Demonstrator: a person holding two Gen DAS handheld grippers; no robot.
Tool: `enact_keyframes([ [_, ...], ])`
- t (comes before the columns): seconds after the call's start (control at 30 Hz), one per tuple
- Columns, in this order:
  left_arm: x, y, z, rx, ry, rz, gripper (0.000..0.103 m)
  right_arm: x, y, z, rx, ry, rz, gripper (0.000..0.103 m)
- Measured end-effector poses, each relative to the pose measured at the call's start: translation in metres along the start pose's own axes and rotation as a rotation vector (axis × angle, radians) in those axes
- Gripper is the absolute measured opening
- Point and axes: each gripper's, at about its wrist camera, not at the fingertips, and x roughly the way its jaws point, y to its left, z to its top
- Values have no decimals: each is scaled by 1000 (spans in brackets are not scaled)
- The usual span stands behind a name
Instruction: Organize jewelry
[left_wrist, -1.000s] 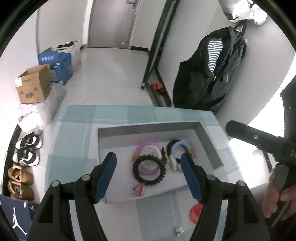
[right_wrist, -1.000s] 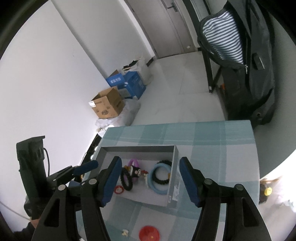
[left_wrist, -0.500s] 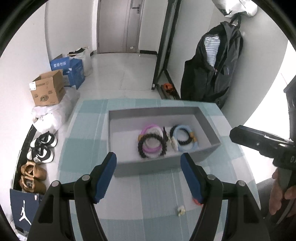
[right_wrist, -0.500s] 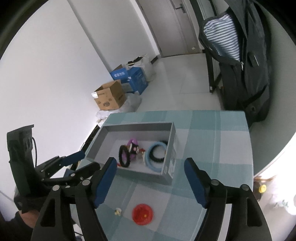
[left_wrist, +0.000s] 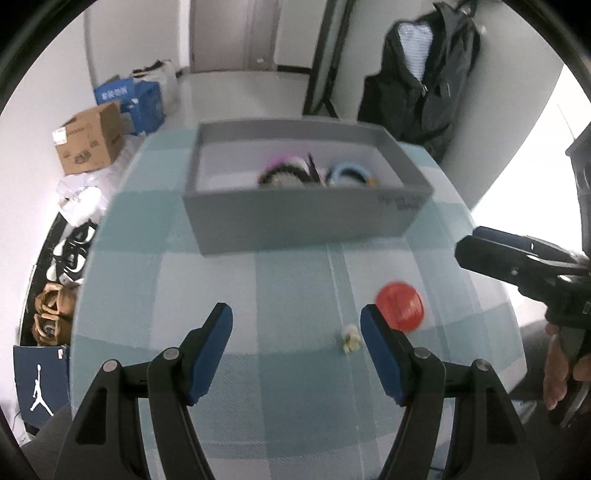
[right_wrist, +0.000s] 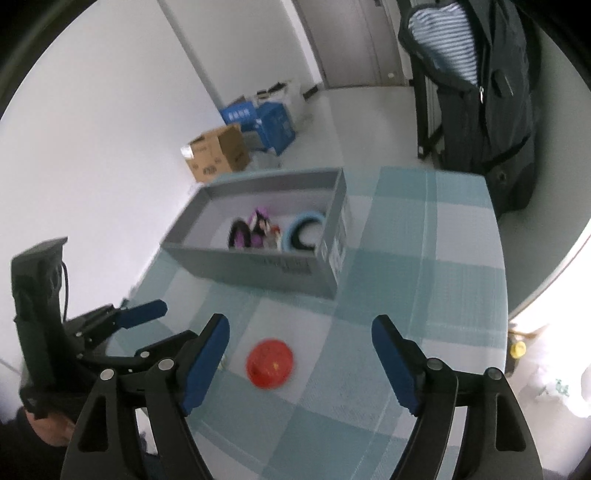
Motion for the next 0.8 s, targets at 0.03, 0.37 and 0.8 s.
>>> enact_keyframes([
  [0.03, 2, -2, -1, 15, 9, -8, 68, 1, -1, -2, -1, 7, -5, 79],
  [0.37, 16, -23, -10, 125, 66, 31, 68, 3, -5, -19, 38, 70, -18, 82],
  [0.8, 15, -41, -14, 231, 50, 21, 20, 1, -12, -19, 55, 72, -38, 82],
])
